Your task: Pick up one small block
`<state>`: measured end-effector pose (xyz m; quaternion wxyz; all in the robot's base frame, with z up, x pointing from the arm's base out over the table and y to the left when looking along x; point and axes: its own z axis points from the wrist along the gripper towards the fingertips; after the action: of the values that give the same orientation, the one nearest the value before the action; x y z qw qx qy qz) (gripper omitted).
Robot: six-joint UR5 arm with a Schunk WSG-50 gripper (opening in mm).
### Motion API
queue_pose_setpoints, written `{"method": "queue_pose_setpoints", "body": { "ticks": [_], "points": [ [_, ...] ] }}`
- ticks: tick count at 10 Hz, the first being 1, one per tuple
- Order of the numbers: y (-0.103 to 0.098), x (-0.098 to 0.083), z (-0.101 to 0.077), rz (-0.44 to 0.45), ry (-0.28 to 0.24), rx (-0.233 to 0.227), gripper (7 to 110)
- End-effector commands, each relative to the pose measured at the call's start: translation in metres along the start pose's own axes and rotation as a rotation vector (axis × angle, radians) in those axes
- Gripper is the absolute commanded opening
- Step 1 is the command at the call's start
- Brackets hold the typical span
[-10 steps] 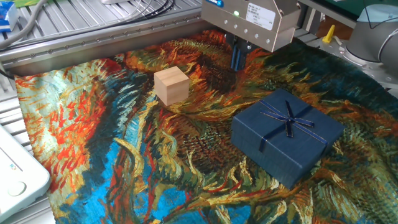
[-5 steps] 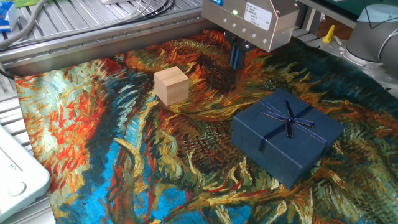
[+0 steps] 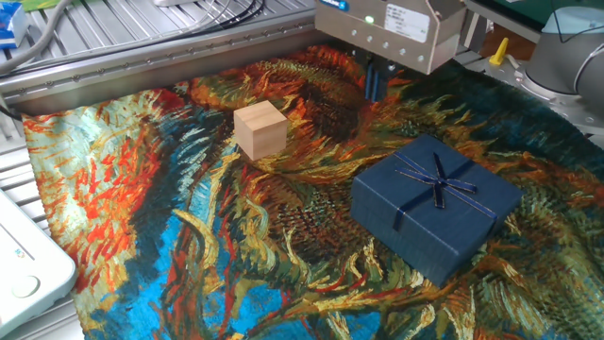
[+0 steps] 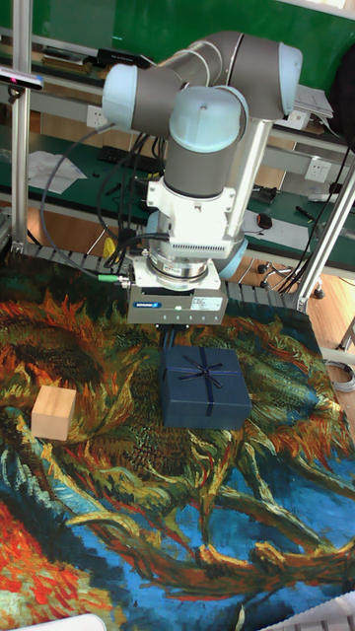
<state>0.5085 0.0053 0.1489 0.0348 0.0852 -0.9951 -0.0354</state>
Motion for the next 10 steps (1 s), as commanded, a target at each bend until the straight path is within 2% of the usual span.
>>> {"method": "queue_pose_setpoints", "body": {
  "ticks": [1,2,3,5,6,7,8,9,10],
  "points": [
    [0.022,-0.002,-0.002,-0.018,-0.008,-0.089,7],
    [0.002,-0.031,-0.002,-0.025,-0.013,-0.093,7],
    [-0.028,-0.049,-0.005,-0.019,-0.011,-0.074,7],
    [-0.094,-0.071,-0.023,-0.056,-0.034,-0.048,7],
    [-0.124,-0.069,-0.034,-0.071,-0.047,-0.003,7],
    [-0.141,-0.065,-0.034,-0.084,-0.070,0.021,7],
    [-0.148,-0.065,-0.030,-0.106,-0.102,0.026,7],
    [-0.150,-0.070,-0.031,-0.085,-0.102,0.055,7],
    [-0.161,-0.065,-0.032,-0.010,-0.083,0.095,7]
  ]
}}
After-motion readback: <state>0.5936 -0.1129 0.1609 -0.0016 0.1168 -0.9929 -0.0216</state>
